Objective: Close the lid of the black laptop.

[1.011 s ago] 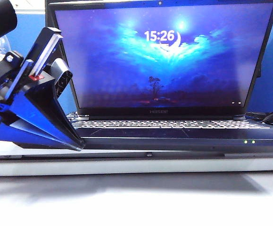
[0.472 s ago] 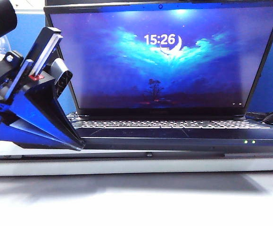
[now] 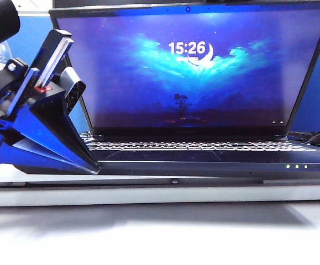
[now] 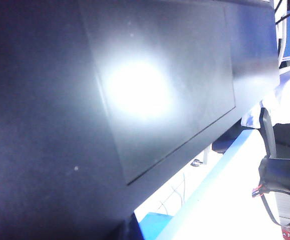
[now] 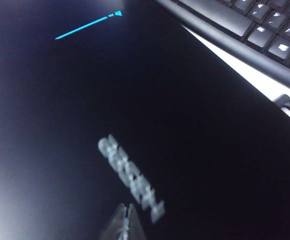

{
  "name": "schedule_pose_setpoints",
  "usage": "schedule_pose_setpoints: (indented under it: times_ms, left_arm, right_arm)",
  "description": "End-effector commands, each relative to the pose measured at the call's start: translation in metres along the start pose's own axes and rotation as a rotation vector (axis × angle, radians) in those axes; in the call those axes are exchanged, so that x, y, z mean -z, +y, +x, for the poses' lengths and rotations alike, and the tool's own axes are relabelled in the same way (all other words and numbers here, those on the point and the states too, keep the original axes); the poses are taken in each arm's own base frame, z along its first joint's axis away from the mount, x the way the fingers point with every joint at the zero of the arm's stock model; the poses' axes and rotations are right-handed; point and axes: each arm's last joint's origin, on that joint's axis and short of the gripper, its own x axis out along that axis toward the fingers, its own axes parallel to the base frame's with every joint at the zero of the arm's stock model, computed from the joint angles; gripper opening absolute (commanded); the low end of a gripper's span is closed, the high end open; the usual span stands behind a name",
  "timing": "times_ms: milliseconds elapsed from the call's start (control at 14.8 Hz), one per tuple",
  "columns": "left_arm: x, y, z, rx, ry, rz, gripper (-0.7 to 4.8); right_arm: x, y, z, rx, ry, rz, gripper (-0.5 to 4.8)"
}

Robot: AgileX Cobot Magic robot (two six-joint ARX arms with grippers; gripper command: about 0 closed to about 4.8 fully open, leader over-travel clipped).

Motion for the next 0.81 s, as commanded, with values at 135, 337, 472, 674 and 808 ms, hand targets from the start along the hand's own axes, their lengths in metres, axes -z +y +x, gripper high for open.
schedule_pose_setpoints:
  times_ms: [135,337,472,674,808]
  left_arm:
    - [-0.0135,-0.0045,-0.0026,-0.018,-0.133,0.069,-0.03]
    - [-0.0135,-0.0045,-0.0026,-0.018,-0.132,0.069,-0.03]
    - [-0.0135,-0.0045,-0.0026,-0.018,-0.132,0.070,-0.03]
    - [-0.0133,-0.0048,-0.0026,-0.007,-0.126,0.072,-0.03]
    - [-0.0132,-0.0049,-0.0026,-0.005,-0.124,0.073,-0.03]
  right_arm:
    - [0.0015,0.0052,0.0163,-0.029,0.073,-0.009,-0.06]
    - [0.0026,0.0029,0.0204,-0.005,0.101,0.000,-0.06]
    - [0.0054,0.0025,0.0216,0.002,0.136,-0.004,-0.06]
    - [0.0064,0.0037,0.0230,0.013,0.153,-0.005,-0.06]
    - [0.0091,0.0038,0.0227,0.016,0.180,0.002,-0.06]
